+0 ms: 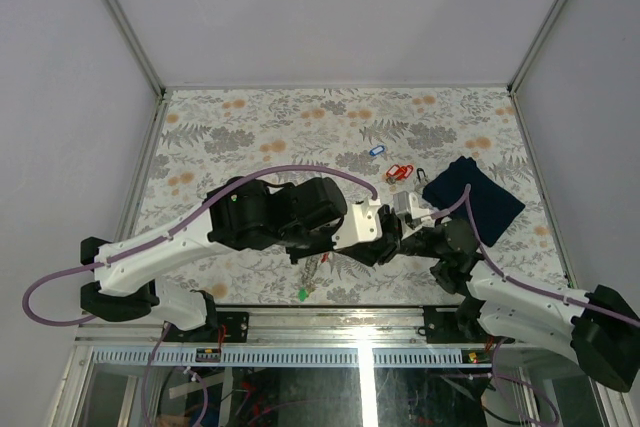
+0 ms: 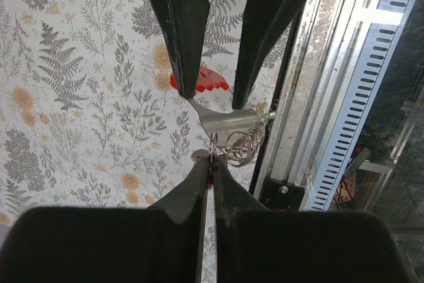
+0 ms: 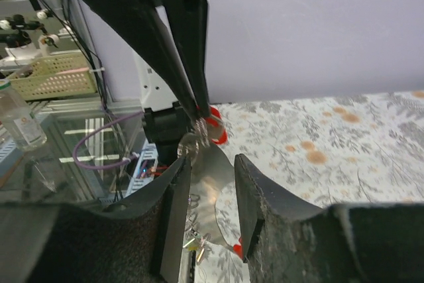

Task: Put the keys on the keyring

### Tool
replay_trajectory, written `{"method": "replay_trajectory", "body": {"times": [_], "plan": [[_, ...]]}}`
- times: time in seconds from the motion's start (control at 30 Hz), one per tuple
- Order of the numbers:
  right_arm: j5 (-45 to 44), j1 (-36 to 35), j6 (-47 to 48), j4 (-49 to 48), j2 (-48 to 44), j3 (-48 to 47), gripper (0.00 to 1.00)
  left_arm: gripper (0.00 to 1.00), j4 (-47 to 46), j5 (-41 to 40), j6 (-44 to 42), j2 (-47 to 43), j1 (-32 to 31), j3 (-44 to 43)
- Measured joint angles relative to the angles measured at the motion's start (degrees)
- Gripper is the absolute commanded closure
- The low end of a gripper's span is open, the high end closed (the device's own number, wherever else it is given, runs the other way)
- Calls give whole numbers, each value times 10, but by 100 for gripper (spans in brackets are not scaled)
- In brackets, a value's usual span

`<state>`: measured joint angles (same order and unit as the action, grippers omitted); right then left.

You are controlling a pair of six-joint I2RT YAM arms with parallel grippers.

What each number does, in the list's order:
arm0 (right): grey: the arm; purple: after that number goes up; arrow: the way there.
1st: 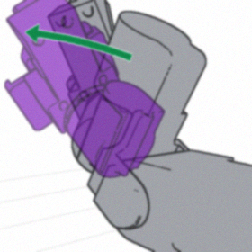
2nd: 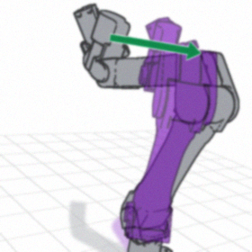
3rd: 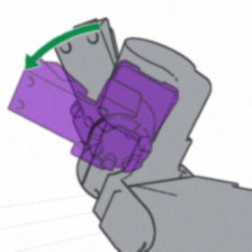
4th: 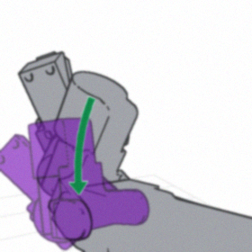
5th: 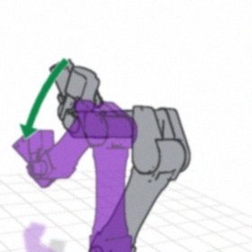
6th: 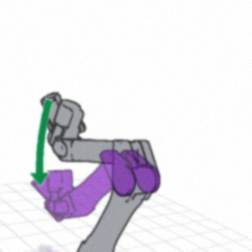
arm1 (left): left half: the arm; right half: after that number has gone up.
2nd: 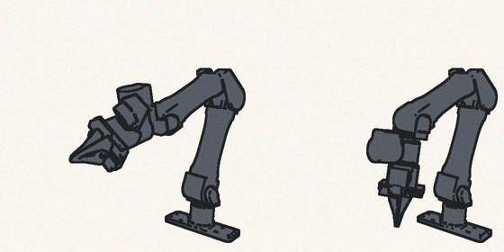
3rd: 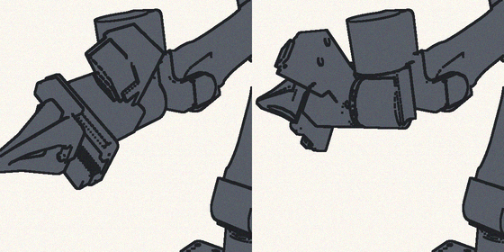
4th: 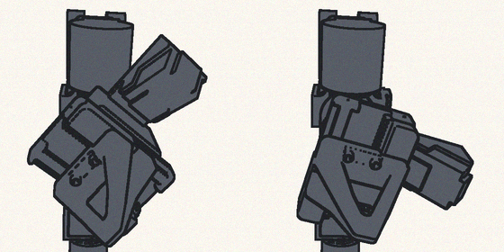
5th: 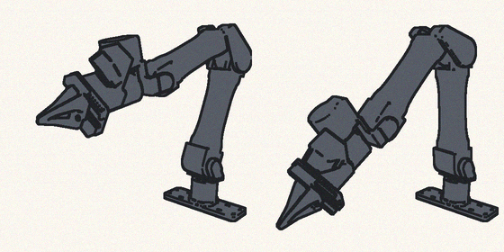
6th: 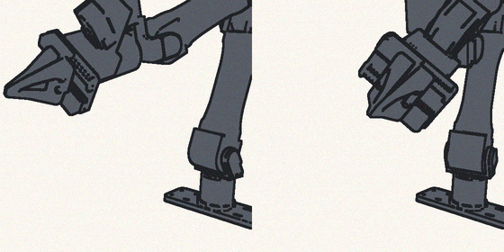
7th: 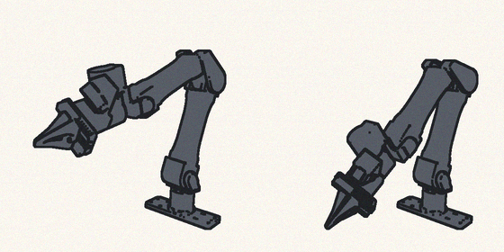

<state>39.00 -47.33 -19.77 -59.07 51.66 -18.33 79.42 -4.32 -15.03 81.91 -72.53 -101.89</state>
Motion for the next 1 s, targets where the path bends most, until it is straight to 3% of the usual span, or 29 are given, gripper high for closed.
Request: {"method": "replay_trajectory", "body": {"times": [0.27, 0.63, 1.0], "plan": [[-36, -33, -3, -110, 45, 3, 65, 100, 0, 0, 0, 0, -3, 0], [-37, -43, -4, -123, 74, 2, 66, 100, 0, 0, -1, 1, -7, -3], [-36, -57, -11, -142, 102, -6, 74, 100, 0, 0, -1, 1, -9, -3]]}}
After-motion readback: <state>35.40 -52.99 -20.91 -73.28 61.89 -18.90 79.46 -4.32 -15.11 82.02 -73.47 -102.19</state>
